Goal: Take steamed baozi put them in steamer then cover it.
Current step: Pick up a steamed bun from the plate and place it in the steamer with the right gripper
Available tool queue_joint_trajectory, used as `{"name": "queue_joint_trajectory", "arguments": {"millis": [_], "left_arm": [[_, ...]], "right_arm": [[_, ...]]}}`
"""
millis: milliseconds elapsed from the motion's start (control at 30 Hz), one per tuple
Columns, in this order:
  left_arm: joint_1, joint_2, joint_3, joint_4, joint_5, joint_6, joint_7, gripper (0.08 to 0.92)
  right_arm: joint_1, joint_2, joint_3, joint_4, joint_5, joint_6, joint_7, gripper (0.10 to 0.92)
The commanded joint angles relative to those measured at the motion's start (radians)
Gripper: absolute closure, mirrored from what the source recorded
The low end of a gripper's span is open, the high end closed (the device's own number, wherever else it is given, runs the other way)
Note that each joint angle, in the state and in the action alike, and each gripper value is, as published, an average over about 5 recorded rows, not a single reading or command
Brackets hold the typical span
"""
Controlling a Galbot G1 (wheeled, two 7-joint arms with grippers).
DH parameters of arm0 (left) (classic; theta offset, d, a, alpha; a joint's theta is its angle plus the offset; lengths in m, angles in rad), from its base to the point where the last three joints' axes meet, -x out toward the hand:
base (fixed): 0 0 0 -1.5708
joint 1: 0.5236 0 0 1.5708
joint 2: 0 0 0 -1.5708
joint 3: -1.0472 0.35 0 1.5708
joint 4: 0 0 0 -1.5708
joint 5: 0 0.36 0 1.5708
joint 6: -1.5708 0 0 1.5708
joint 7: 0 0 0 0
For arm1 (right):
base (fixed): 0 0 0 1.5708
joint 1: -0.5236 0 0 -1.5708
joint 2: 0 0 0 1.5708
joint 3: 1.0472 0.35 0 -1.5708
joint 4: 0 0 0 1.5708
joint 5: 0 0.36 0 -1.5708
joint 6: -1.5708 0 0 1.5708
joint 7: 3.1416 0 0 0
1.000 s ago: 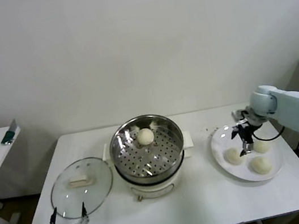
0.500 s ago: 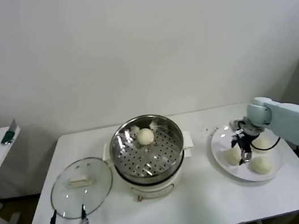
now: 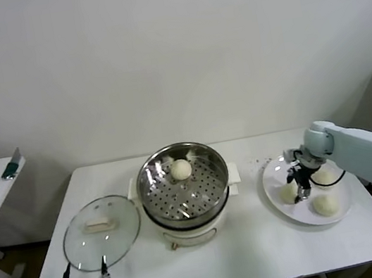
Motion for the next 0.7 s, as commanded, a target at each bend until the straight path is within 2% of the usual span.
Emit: {"name": "queue_joint_trajectory", "arguments": {"millis": [33, 400, 700], "left_arm": [[0.007, -0.004, 0.003, -0.011, 0.002, 0.0, 0.002, 0.177], [0.036, -0.01, 0.03, -0.077, 0.037, 0.005, 0.008, 0.177], [0.081, -0.001, 0.051, -0.106, 0.035, -0.011, 0.01, 0.177]], "right_arm": [[0.173, 0.0, -0.108, 0.023, 0.104, -0.006, 0.009, 0.329], [0.649, 0.167, -0.379, 0.01, 0.481, -0.036, 0.02, 0.323], [0.762, 0.361, -0.419, 0.055, 0.677, -0.092, 0.079, 0.321]]}}
